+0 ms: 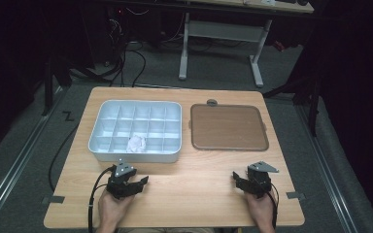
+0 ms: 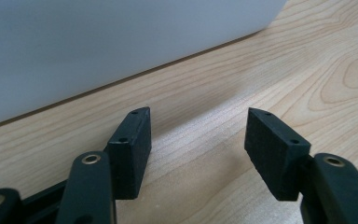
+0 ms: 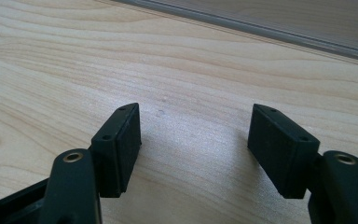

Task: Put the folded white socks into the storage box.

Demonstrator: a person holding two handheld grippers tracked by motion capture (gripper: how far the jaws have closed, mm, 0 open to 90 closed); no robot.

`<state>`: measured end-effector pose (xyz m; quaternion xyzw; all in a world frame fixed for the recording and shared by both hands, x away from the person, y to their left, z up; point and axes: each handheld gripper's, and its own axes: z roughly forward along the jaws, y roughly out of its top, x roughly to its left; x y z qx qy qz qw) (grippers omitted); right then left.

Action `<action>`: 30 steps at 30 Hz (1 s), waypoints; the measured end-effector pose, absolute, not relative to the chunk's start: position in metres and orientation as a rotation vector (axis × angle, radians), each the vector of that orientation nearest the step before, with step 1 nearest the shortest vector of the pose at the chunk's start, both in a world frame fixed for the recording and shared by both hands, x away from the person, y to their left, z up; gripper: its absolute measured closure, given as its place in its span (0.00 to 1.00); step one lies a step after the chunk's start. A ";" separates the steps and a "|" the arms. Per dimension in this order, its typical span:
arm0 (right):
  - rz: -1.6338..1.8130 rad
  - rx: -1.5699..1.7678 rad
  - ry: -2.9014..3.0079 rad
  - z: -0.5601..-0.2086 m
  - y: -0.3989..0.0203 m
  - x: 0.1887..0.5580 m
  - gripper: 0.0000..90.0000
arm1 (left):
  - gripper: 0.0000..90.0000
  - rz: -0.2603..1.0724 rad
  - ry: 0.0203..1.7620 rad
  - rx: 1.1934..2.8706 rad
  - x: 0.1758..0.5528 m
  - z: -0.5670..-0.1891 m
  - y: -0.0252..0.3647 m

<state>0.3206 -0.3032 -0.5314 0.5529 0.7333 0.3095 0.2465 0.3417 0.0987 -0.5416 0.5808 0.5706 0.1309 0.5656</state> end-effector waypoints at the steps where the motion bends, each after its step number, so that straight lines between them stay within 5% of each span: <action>1: 0.844 1.508 2.000 -0.531 -0.303 0.321 0.39 | 0.46 0.318 1.336 1.374 0.342 -0.542 0.098; 30: 0.844 1.509 2.000 -0.531 -0.303 0.321 0.39 | 0.40 0.404 1.287 1.431 0.338 -0.547 0.088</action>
